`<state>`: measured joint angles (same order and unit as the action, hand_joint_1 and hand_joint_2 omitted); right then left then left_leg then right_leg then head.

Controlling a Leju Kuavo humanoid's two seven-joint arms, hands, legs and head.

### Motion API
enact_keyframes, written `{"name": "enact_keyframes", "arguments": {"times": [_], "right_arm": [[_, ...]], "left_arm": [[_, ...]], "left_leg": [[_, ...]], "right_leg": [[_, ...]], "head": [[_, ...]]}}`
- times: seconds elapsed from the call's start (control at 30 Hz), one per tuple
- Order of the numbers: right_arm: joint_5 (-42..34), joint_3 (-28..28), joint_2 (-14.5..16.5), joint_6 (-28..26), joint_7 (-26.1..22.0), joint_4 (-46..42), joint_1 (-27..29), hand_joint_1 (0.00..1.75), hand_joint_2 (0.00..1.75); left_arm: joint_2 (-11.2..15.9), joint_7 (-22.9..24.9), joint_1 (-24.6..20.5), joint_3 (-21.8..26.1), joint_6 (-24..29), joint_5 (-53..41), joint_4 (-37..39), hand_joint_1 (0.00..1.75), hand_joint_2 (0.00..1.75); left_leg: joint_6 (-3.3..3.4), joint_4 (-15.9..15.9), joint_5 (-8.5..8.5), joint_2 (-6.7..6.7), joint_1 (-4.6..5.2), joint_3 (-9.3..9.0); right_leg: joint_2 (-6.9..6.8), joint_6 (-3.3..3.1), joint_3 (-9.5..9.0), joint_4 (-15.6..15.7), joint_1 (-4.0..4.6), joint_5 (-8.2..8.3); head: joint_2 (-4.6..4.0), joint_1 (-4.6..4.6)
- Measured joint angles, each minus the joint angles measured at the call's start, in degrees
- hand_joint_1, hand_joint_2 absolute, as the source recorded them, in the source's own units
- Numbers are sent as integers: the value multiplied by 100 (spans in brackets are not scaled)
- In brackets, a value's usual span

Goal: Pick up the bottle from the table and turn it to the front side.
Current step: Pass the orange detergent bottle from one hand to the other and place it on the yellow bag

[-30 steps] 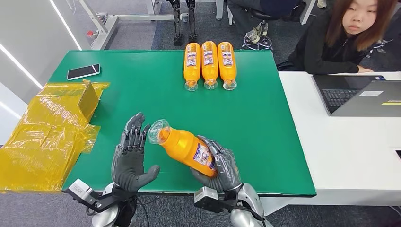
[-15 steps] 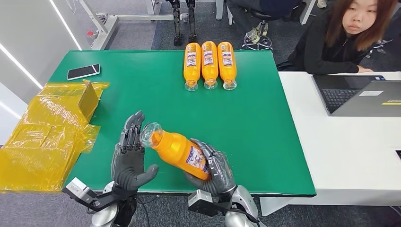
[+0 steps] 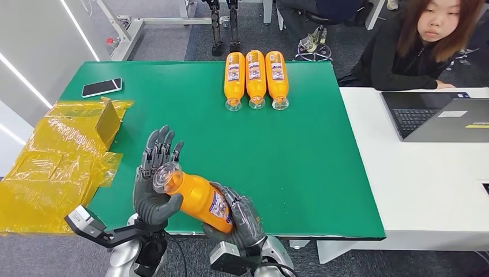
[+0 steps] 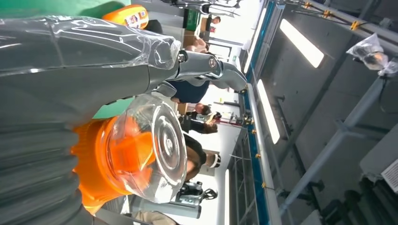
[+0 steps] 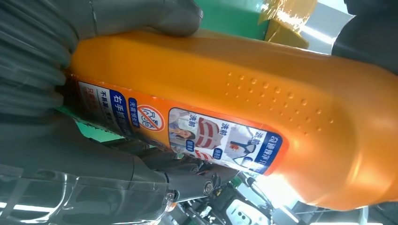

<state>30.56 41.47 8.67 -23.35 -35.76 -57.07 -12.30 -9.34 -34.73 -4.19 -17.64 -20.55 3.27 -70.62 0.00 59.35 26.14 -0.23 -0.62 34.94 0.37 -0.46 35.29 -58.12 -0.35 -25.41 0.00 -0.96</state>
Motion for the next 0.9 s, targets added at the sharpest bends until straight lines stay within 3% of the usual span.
{"name": "enact_keyframes", "arguments": {"times": [0.4, 0.77, 0.8, 0.9], "right_arm": [[-42, 45, 44, 5, 26, 57, -65, 175, 175], [38, 45, -30, -57, 103, -517, -184, 175, 175], [34, 45, -32, -58, 106, -546, -202, 175, 175], [26, 45, -35, -57, 115, -601, -236, 175, 175]], "left_arm": [[3, -2, 7, 0, 81, 67, 0, 0, 175], [-5, 20, 37, 0, 166, 14, -2, 0, 175], [-5, 23, 36, 0, 170, 9, -2, 16, 175], [-5, 24, 35, 0, 175, 0, -2, 145, 175]], "left_leg": [[0, 0, 0, 0, 0, 0], [0, 1, 0, 0, 0, 0], [0, 1, 0, 0, 0, 0], [0, 1, 0, 0, 0, 0]], "right_leg": [[0, 0, 0, 0, 0, 0], [0, 0, 0, 0, 0, 0], [0, 0, 0, 0, 0, 0], [0, 0, 0, 0, 0, 0]], "head": [[0, 0], [-1, 0], [-1, 0], [0, 0]]}}
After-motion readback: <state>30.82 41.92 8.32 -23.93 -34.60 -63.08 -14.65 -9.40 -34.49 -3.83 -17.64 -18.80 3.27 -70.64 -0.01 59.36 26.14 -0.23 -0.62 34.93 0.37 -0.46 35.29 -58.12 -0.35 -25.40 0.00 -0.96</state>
